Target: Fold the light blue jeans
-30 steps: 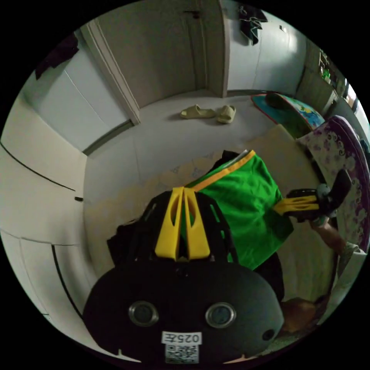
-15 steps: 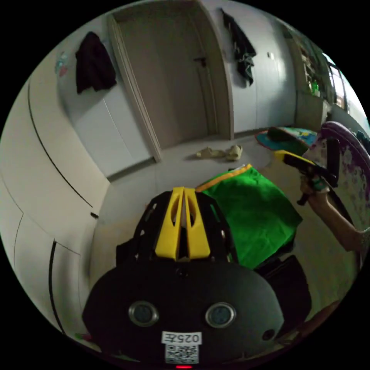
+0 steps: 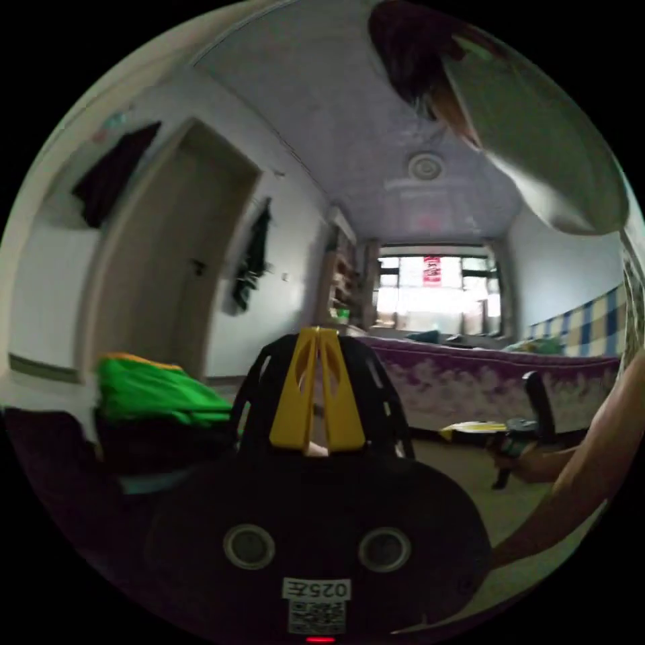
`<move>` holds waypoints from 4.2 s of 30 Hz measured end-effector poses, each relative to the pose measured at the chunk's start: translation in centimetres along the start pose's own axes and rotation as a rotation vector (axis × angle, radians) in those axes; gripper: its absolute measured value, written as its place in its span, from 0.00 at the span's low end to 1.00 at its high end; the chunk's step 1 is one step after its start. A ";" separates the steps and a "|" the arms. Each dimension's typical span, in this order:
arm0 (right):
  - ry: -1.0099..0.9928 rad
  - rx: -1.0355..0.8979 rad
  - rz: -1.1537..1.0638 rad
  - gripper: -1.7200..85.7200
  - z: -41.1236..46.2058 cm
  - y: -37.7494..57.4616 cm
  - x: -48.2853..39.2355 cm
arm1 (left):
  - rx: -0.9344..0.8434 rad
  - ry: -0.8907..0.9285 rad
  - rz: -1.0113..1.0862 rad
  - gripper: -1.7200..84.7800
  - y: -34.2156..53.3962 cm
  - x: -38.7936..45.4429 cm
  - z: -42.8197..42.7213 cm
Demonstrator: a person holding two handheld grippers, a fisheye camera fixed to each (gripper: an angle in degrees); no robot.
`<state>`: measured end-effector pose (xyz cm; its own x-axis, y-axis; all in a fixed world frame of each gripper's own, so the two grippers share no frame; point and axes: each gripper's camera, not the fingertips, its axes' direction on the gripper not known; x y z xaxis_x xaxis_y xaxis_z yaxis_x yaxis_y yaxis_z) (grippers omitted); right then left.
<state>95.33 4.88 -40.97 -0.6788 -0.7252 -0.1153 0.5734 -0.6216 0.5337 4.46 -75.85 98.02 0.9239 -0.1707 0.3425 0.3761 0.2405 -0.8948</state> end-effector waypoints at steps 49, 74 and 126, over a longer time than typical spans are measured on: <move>0.808 -0.122 0.916 0.02 -29.5 85.1 28.0 | -1.021 1.455 0.292 0.18 85.2 78.4 21.1; -0.335 0.074 0.410 0.15 8.7 73.8 -7.1 | -0.798 0.384 -0.580 0.03 88.8 22.6 35.6; 0.644 -0.528 0.317 0.18 2.1 81.8 -17.4 | -0.860 0.759 0.298 0.01 97.2 54.6 24.6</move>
<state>153.03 -32.71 6.47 -0.1536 -0.8132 -0.5614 0.9351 -0.3032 0.1833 93.20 -38.28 36.74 0.5800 -0.8097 0.0895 -0.2856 -0.3051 -0.9085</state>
